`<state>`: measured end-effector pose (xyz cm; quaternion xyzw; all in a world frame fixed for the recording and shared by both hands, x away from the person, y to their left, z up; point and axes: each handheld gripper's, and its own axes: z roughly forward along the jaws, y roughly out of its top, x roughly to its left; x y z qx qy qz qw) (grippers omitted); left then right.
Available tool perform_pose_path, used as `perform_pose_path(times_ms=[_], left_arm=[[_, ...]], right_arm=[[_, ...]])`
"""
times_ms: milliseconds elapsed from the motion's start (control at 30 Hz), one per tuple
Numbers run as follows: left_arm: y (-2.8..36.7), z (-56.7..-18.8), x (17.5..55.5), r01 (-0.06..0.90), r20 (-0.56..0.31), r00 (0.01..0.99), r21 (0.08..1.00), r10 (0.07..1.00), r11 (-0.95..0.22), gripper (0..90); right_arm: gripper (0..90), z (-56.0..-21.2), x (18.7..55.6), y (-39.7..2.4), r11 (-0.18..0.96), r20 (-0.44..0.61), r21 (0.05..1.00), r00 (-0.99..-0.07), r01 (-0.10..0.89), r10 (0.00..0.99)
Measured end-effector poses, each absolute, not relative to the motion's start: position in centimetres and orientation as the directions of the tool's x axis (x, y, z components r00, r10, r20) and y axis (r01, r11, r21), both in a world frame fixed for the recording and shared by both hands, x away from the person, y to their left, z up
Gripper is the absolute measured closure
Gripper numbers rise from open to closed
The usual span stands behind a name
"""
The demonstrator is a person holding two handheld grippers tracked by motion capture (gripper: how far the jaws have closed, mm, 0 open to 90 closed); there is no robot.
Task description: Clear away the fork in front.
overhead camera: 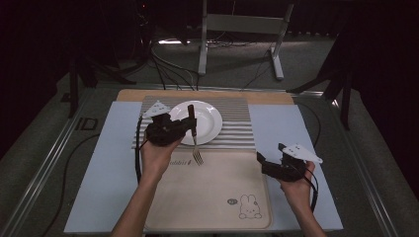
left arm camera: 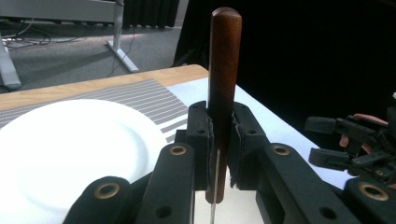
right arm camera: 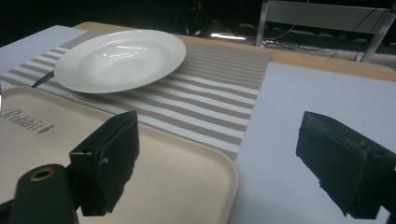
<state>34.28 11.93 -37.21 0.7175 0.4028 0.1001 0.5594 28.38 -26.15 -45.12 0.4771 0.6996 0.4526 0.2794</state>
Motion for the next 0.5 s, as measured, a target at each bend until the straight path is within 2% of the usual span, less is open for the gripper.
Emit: perform_pose_path(times_ms=[500], left_arm=[[14.5, -37.2, 32.6, 0.485, -0.288, 0.708, 0.862, 0.645, -0.147, 80.6]], right_arm=[[13.4, -45.4, 27.6, -27.0, 0.124, 0.039, 0.907, -0.375, 0.402, 0.926]])
